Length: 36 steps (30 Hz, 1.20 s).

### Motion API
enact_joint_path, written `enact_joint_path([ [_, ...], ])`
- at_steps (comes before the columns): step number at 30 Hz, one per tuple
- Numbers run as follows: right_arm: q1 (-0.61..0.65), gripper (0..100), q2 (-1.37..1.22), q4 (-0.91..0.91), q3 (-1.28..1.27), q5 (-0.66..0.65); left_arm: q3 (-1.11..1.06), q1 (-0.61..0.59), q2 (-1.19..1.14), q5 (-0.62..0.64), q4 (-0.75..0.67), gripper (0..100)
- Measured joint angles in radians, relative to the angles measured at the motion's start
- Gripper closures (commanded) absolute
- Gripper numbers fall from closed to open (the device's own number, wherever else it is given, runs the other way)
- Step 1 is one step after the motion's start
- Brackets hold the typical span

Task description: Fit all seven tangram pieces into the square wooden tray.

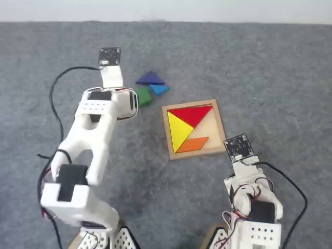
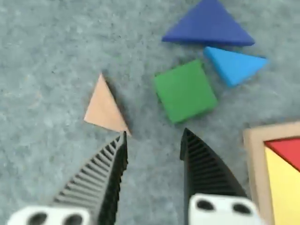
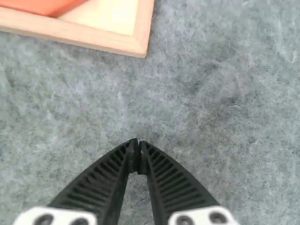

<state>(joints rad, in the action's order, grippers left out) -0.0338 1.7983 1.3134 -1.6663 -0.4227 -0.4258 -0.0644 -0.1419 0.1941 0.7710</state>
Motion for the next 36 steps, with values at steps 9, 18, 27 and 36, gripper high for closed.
enact_joint_path([
  [9, 0.000, 99.1, 0.000, 0.000, 0.000, 0.000, 0.029, -0.009, -0.035, 0.000, 0.002, 82],
  [18, 0.000, 99.1, 0.000, 0.000, 0.000, 0.000, -0.020, -0.009, -0.035, 0.002, -0.104, 82],
  [27, 0.000, 99.1, 0.000, 0.000, 0.000, 0.000, -0.020, -0.009, -0.035, 0.002, -0.107, 82],
  [36, 0.000, 99.1, 0.000, 0.000, 0.000, 0.000, -0.020, 0.002, -0.035, 0.018, -0.107, 82],
])
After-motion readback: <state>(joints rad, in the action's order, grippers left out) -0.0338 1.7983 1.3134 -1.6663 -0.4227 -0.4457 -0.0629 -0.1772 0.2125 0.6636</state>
